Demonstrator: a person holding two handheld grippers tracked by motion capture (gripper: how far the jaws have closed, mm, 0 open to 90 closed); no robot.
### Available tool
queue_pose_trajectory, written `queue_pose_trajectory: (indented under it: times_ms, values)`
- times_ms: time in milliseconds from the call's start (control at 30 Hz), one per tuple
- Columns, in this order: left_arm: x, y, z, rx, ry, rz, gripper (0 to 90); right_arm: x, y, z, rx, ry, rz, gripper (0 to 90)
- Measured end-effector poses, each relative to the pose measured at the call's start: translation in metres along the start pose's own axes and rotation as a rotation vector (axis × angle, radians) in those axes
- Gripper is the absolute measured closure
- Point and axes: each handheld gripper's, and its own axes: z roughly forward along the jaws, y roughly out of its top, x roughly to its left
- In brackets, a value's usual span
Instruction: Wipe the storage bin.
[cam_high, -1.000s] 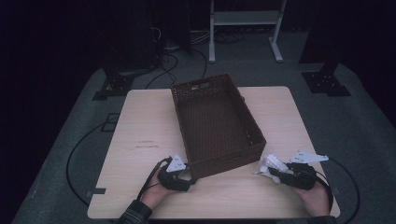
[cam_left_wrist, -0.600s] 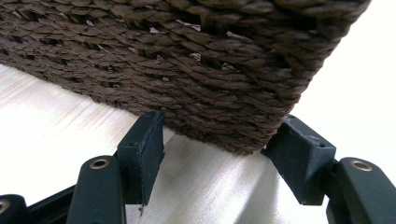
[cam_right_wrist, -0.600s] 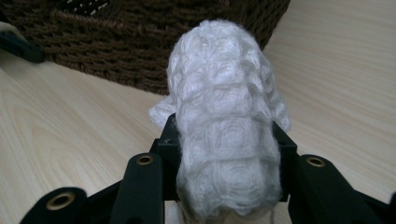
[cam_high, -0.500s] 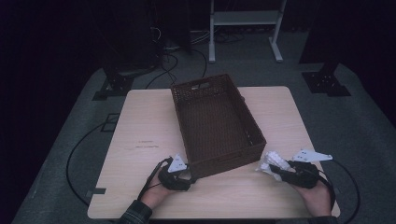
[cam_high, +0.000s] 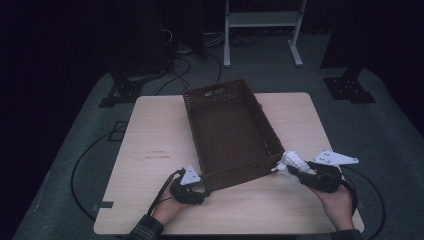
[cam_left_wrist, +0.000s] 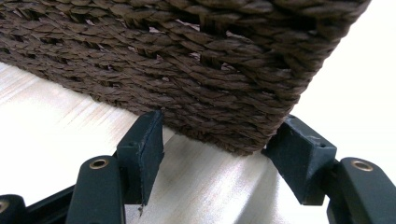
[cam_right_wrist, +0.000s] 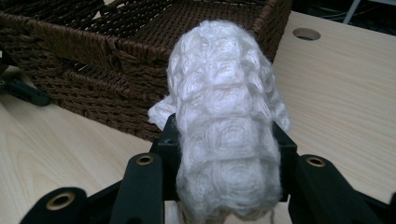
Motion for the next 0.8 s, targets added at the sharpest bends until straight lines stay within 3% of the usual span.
queue_pose_trajectory:
  times_ms: [367,800]
  values:
    - [0.000,0.000,0.000,-0.003,-0.001,0.001,36.1,-0.001,-0.003,0.008,0.005,0.005,0.005,59.5]
    - [0.000,0.000,0.000,-0.002,-0.001,0.000,36.2,0.000,-0.011,0.019,0.050,0.015,0.000,59.5]
